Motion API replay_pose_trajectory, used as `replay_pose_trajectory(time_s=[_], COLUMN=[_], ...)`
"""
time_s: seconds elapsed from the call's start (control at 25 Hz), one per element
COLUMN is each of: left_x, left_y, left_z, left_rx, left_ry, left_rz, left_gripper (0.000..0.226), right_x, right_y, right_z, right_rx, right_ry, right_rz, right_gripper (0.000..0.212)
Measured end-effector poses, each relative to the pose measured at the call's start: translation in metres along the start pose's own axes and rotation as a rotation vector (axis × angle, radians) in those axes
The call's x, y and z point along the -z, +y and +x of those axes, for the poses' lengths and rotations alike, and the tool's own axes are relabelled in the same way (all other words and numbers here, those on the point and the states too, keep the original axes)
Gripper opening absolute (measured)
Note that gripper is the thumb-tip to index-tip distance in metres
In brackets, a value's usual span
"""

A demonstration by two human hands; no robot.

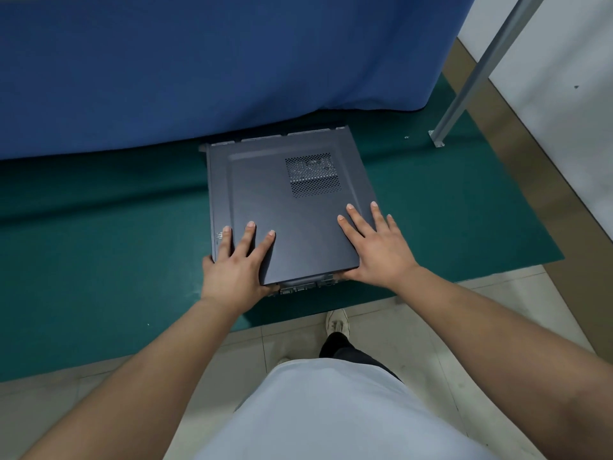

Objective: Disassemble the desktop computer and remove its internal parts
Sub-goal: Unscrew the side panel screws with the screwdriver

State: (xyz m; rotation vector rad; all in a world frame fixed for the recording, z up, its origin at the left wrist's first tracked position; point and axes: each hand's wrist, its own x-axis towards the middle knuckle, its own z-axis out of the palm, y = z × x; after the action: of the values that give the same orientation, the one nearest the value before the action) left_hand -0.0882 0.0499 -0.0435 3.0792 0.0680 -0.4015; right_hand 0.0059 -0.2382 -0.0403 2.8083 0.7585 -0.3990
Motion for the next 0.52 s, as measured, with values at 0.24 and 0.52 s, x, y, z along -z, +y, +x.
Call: replay_pose_trajectory(time_s=[0.24, 0.52], left_x=[0.035, 0.075], left_y=[-0.014, -0.023], left_z=[0.002, 0.003], left_rx=[-0.036, -0.032], left_ry=[-0.047, 0.029], left_rz=[-0.147, -0.409], left_gripper=[0.109, 0.104], right_x=[0.032, 0.080], right_y=[0.005, 0.055], right_z=[-0.008, 0.002], right_rx=[0.013, -0.306], right_ry=[0.051, 0.180], right_rz=[0.127, 1.590], right_gripper=[0.119, 0.075])
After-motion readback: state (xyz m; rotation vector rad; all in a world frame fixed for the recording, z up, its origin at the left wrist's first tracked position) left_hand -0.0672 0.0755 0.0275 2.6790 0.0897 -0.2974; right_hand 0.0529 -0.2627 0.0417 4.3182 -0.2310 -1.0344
